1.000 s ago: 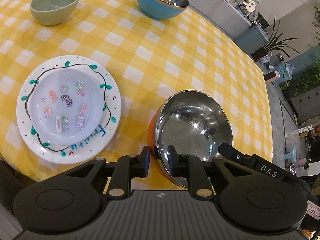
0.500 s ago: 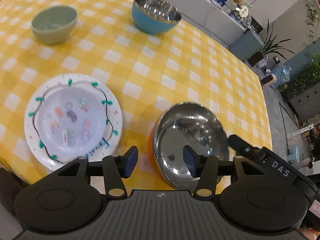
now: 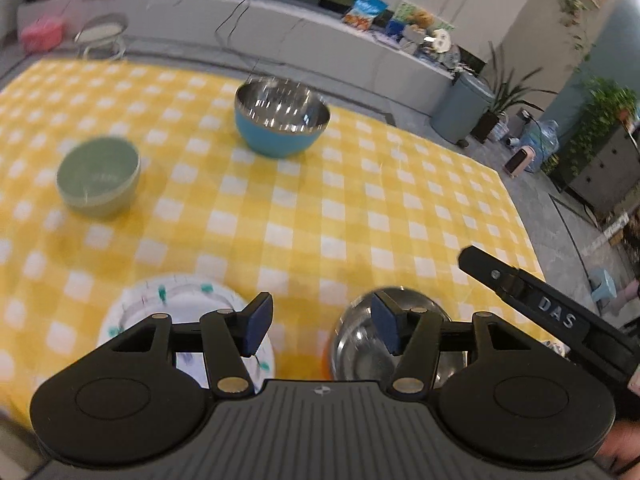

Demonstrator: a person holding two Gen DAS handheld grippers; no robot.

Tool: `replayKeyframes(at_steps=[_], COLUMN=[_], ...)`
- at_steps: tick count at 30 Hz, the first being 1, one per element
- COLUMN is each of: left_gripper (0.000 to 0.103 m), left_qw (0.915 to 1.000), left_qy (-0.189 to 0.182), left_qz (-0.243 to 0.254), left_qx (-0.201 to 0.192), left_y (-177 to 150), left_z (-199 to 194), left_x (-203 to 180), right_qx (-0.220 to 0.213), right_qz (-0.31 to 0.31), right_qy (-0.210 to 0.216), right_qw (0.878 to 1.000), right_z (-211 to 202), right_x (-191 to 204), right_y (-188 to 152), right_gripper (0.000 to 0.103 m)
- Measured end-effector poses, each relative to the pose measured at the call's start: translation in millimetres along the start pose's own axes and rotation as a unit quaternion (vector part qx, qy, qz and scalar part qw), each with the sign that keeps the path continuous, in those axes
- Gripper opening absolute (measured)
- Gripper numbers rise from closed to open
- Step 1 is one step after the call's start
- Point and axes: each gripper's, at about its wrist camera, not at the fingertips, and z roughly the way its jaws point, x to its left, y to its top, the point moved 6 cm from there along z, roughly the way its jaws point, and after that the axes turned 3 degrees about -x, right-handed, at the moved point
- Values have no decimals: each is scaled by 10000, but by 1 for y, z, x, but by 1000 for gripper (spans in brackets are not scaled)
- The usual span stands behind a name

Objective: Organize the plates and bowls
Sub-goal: 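Move both grippers to the blue steel bowl, then close both grippers on the rim of the blue bowl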

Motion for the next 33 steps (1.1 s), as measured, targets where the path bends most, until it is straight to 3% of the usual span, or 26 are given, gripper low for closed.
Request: replayKeyframes(at_steps=[12,18,22,26,28,30,33], left_gripper=[65,65,65,57,55,46,45], left_qw=[9938,9831,9781,9711,9703,9705,9697], left_qy=[-3,276,288,396,460,482,608], left_qz=[948,1484,1902,2275,2328,2340,2356], left_qx=[-588,-1036,-794,-605,-468,-322,-223], left_y=[59,95,111,123,131,138,149], left_z=[20,44,70,94,108,122,137], left_x=[16,27,30,32,38,42,52], right_qx=[308,370,394,559,644,743,1022], right_qz=[-247,-385,-458,-483,-532,-530,-355], right_qy=[148,-28,-77,-138,-139,-99,-44], right_qw=[9991,9986,9981,9972,9964,9958,9941], right_z=[67,108,138,169,183,196,217], right_x=[42,57,62,65,67,68,67], right_y=[19,36,50,61,65,69,72], right_gripper=[51,51,51,51,50,50,50])
